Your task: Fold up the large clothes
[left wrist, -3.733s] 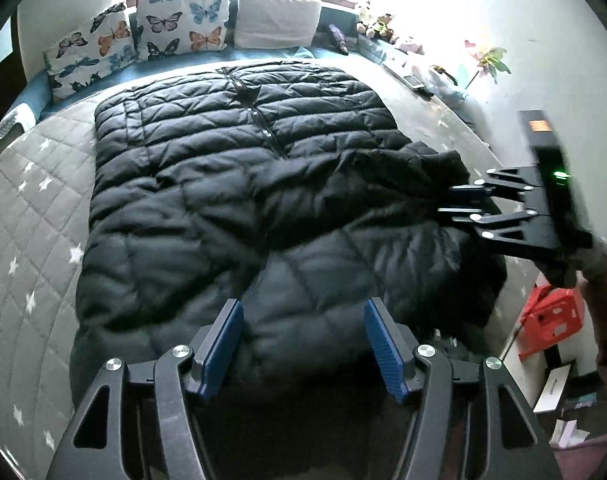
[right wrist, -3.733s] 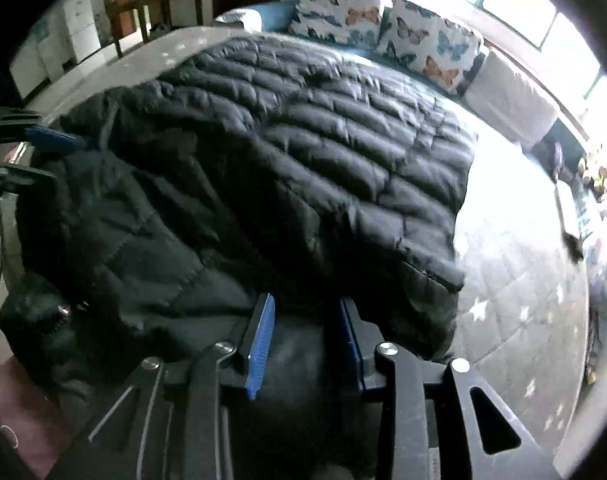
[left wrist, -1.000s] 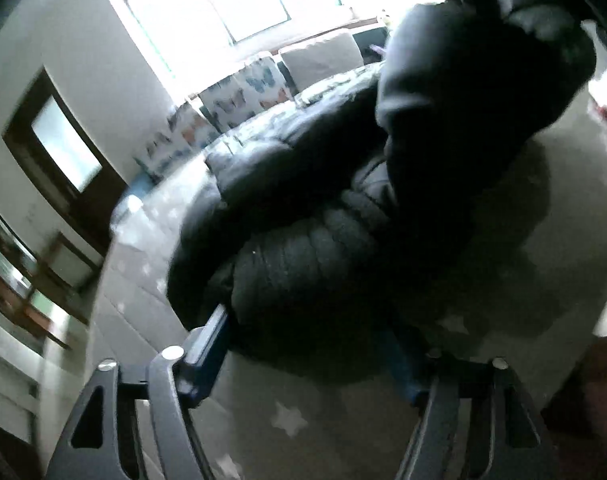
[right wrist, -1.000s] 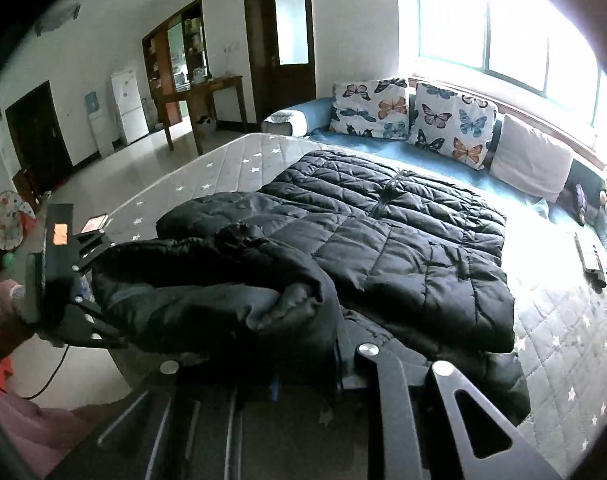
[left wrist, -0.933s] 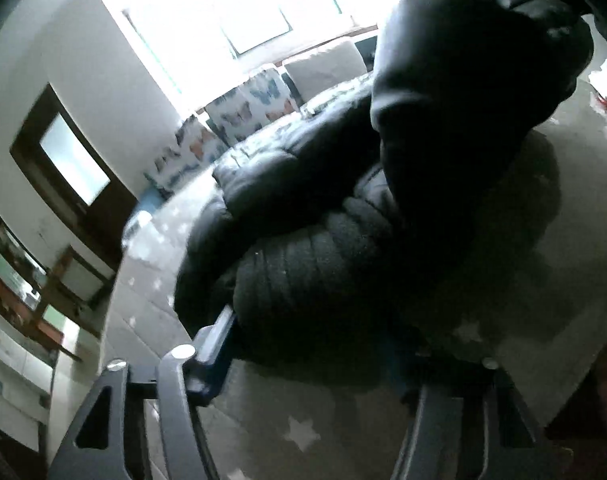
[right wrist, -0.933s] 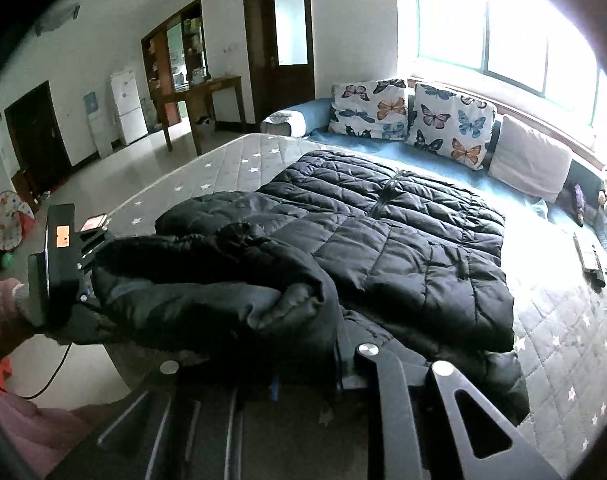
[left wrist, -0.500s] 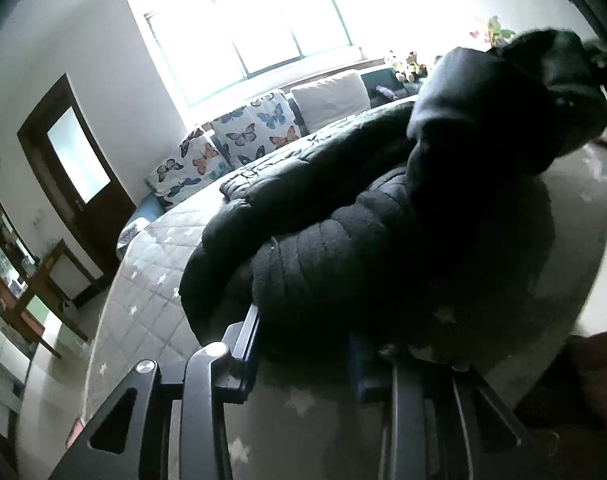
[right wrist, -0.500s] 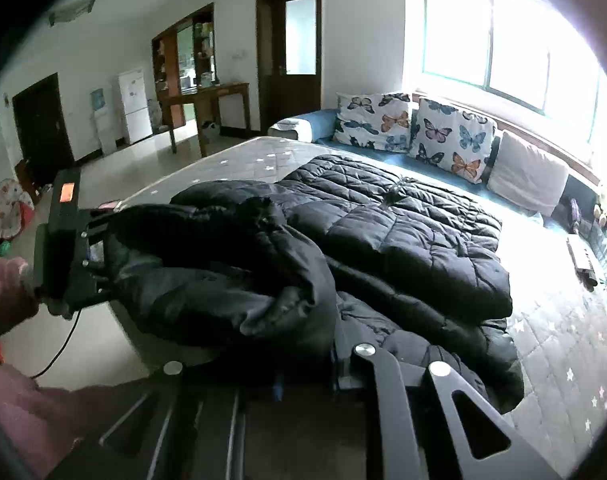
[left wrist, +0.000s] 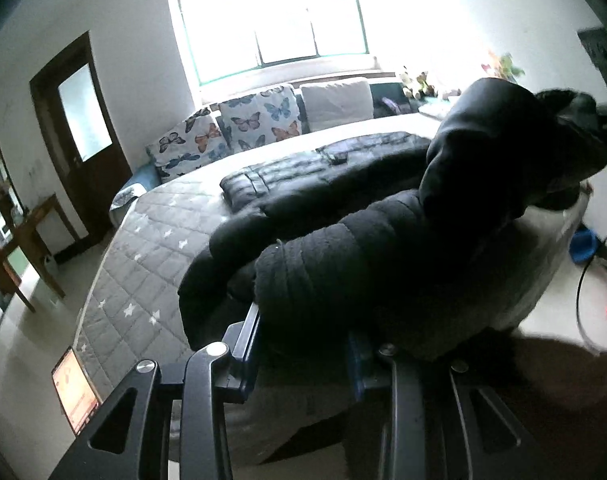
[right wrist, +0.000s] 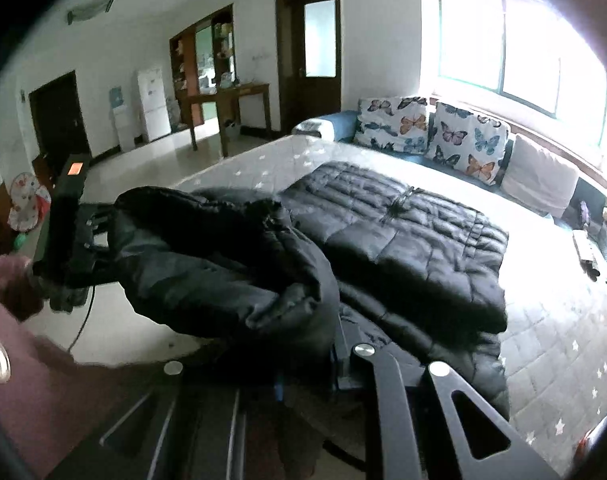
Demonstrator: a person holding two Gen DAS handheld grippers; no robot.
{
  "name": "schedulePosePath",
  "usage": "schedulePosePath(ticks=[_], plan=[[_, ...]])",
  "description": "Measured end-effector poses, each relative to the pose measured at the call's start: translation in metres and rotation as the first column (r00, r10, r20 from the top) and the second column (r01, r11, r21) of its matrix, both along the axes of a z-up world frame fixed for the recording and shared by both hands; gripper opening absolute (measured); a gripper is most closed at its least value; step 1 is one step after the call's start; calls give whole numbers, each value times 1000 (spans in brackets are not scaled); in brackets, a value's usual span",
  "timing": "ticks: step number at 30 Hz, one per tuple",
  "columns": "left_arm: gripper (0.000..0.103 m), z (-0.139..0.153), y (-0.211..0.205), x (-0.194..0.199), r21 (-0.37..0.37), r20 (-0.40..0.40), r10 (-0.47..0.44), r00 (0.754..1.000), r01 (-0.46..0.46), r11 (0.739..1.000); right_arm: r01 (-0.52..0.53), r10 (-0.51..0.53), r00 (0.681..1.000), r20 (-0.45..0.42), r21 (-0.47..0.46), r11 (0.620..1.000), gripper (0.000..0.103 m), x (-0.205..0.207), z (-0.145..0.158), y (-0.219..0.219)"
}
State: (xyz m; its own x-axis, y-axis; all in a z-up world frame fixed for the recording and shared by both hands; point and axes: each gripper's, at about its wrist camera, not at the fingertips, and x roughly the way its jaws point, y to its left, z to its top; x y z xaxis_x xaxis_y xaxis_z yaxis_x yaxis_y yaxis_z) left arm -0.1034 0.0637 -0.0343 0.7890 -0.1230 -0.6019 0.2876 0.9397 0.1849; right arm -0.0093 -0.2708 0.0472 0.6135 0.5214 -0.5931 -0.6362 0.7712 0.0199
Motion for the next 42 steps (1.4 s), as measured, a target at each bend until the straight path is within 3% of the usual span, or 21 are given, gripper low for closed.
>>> schedulePosePath(ticks=[4, 10, 14, 18, 22, 26, 35, 42], plan=[[37, 34, -2, 28, -21, 34, 30, 999, -29, 999, 13, -14, 999, 48, 17, 1000, 17, 32, 21, -1], [37, 86, -2, 115, -77, 59, 57, 997, -52, 996, 48, -51, 998, 42, 73, 996, 17, 122, 52, -4], [37, 110, -4, 201, -104, 14, 77, 997, -76, 992, 98, -100, 995, 20, 95, 991, 17, 194, 58, -5], [36, 116, -9, 290, -100, -69, 105, 992, -111, 989, 176, -173, 984, -38, 103, 979, 17, 274, 41, -1], [36, 102, -18, 372, -90, -191, 129, 973, -148, 985, 246, -232, 964, -128, 106, 964, 17, 345, 12, -1], [36, 77, -14, 434, -104, -313, 141, 939, -182, 978, 288, -266, 943, -200, 88, 954, 17, 386, -17, 0], [43, 19, -14, 481, -105, -450, 143, 882, -211, 972, 344, -310, 880, -361, 33, 938, 19, 432, -84, -7], [54, -20, 5, 517, -102, -460, 167, 872, -238, 966, 374, -303, 838, -454, 74, 925, 21, 444, -100, -17]])
